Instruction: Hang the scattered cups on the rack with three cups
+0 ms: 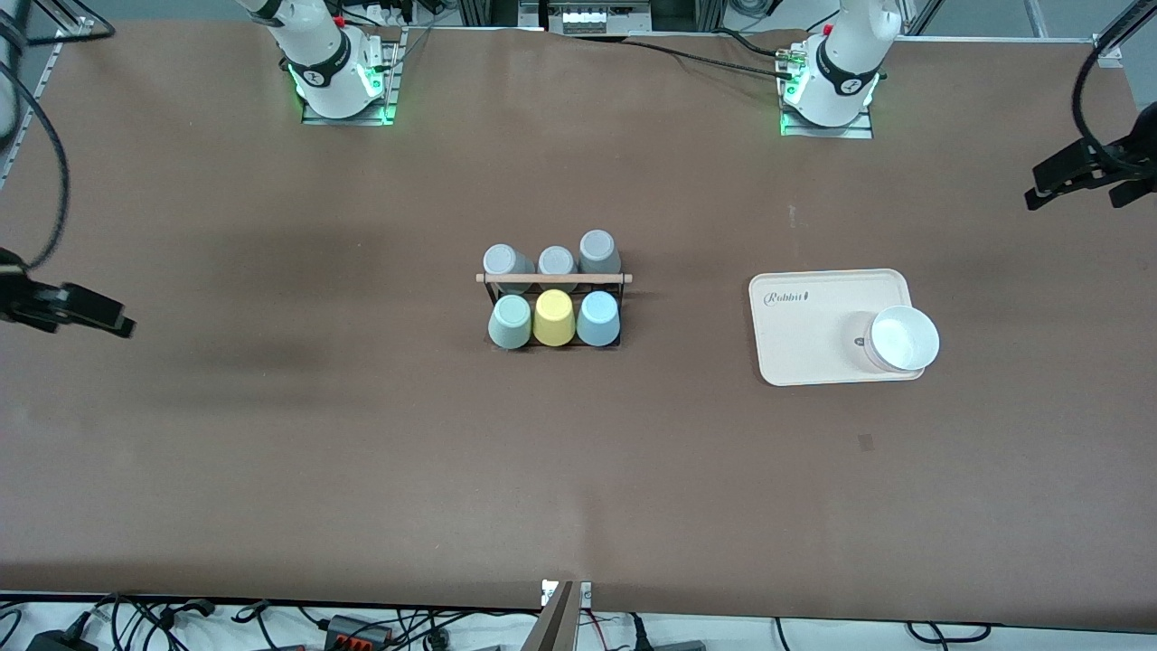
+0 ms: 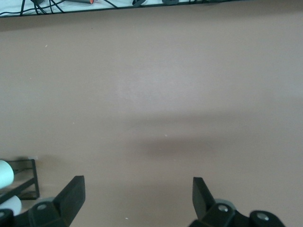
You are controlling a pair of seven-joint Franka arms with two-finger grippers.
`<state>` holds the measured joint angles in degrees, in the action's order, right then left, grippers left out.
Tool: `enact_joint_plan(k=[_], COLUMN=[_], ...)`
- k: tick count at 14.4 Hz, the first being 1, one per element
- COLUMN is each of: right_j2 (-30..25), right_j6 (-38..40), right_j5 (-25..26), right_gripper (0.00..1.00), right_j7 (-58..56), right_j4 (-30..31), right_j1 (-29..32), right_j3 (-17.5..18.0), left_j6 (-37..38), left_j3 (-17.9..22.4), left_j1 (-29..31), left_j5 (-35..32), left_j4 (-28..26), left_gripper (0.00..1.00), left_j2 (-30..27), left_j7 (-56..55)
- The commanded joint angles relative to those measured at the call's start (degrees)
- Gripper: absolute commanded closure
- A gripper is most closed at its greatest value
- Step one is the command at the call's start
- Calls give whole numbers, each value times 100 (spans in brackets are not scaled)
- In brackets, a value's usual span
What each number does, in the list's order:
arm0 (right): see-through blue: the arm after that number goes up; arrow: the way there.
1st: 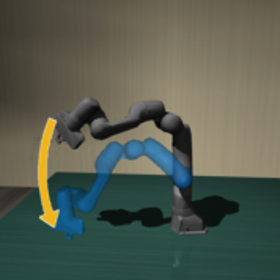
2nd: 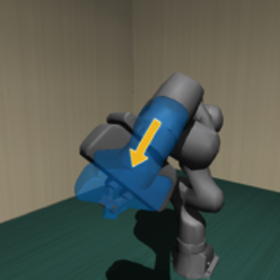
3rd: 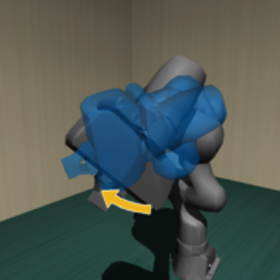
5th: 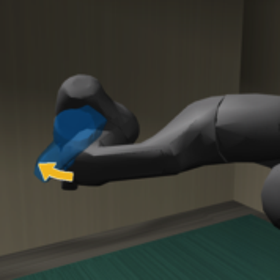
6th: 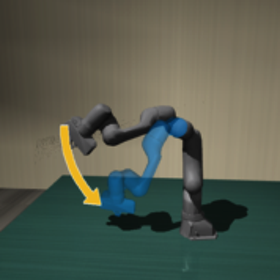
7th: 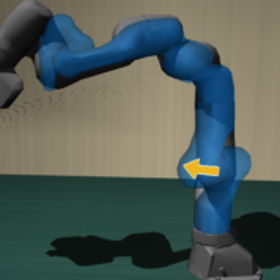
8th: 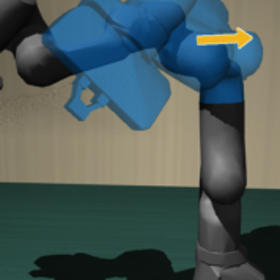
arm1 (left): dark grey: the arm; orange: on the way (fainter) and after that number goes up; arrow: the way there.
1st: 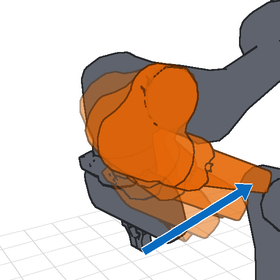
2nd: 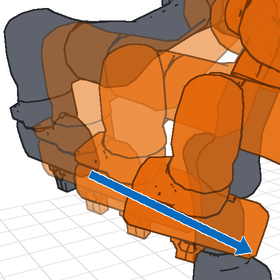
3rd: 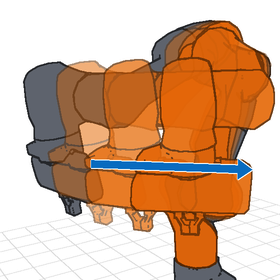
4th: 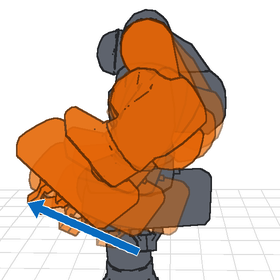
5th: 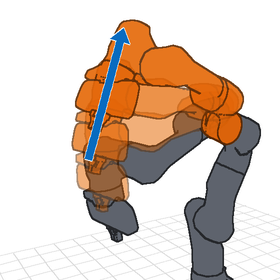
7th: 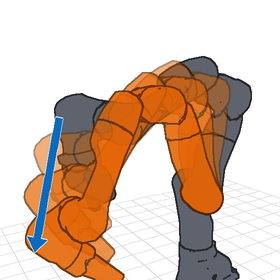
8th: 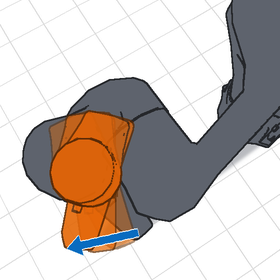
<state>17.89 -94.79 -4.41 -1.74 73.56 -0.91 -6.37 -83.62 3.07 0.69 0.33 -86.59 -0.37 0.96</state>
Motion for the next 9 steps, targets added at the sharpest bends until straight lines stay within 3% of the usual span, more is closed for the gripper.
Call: enact_joint_plan(k=[1,4,9], right_j2=[-259,-495,-1594], right_j6=[-66,-110,-900], right_j5=[248,257,309], right_gripper=[0,0,0], right_j7=[-178,-187,-187], right_j4=[273,649,2459], right_j1=[21,12,4], right_j3=[189,189,189], left_j6=[56,21,39], left_j3=[-17,-52,-61], left_j1=[81,54,28], left_j5=[11,11,20], left_j4=[-51,-42,-33], left_gripper=[0,0,0], left_j2=[-95,-95,-95], left_j7=[220,177,159])
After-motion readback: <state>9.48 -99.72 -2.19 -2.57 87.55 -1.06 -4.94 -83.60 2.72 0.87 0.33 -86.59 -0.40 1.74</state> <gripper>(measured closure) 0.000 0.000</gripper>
